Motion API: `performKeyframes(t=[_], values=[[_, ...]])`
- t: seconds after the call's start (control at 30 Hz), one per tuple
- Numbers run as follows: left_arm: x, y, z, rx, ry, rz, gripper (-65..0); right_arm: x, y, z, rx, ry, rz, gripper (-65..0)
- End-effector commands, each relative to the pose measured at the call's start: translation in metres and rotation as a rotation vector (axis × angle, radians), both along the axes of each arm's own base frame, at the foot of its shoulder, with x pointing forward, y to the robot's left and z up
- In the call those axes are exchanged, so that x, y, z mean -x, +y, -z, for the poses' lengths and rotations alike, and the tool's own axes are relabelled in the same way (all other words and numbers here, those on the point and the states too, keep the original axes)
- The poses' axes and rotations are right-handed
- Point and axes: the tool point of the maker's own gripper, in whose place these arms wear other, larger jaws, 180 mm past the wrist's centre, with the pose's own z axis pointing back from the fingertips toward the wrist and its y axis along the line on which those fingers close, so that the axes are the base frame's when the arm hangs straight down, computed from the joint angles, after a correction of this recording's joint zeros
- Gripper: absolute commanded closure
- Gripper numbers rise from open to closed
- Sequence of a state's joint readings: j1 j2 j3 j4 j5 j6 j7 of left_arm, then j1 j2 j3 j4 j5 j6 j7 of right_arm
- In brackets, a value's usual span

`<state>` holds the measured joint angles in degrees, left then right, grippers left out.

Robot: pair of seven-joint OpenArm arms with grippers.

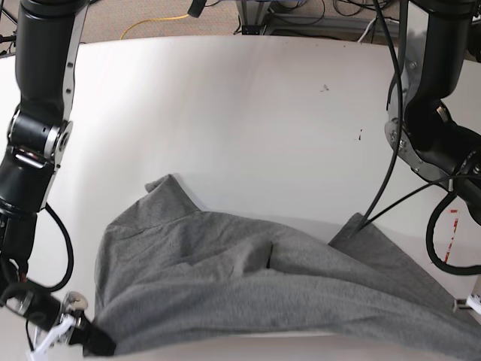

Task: Fold the T-shirt properly
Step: 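Swing the lifted shirt toward the table front with both grippers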

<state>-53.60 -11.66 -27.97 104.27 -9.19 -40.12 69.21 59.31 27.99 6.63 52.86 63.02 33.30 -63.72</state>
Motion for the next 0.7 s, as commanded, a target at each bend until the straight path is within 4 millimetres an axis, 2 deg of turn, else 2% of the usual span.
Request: performKeyframes(t=[0.0, 0.13, 0.2, 0.27, 0.4, 0.47, 0.53, 0.63, 0.67], values=[[0.003, 0.009, -0.039, 0.011, -0.093, -0.004, 0.0, -0.005, -0.001, -0.062, -0.027, -0.129, -0.005, 0.0], [0.002, 0.015, -0.076, 0.05, -0.157, 0.009, 0.0, -0.003, -0.01, -0.111, 0.011, -0.208, 0.01, 0.0], [0.001, 0.016, -0.088, 0.06, -0.177, 0.016, 0.0, -0.001, -0.009, -0.127, 0.024, -0.233, 0.004, 0.0], [0.001, 0.018, -0.094, 0.065, -0.183, 0.017, 0.0, 0.001, -0.011, -0.128, 0.037, -0.229, 0.007, 0.0], [-0.003, 0.022, -0.09, 0.067, -0.163, 0.017, 0.0, 0.003, -0.021, -0.124, 0.055, -0.215, 0.021, 0.0], [-0.006, 0.022, -0.079, 0.063, -0.133, 0.018, -0.1, 0.003, -0.024, -0.099, 0.059, -0.163, 0.021, 0.0], [-0.011, 0.02, -0.059, 0.042, -0.087, 0.023, -0.1, 0.005, -0.034, -0.075, 0.052, -0.118, 0.034, 0.0], [-0.016, 0.019, -0.032, 0.042, -0.028, 0.024, -0.1, 0.012, -0.042, -0.03, -0.004, -0.041, 0.037, 0.0], [-0.018, 0.019, -0.02, 0.042, 0.0, 0.024, -0.1, 0.015, -0.045, -0.01, -0.036, -0.006, 0.039, 0.0]])
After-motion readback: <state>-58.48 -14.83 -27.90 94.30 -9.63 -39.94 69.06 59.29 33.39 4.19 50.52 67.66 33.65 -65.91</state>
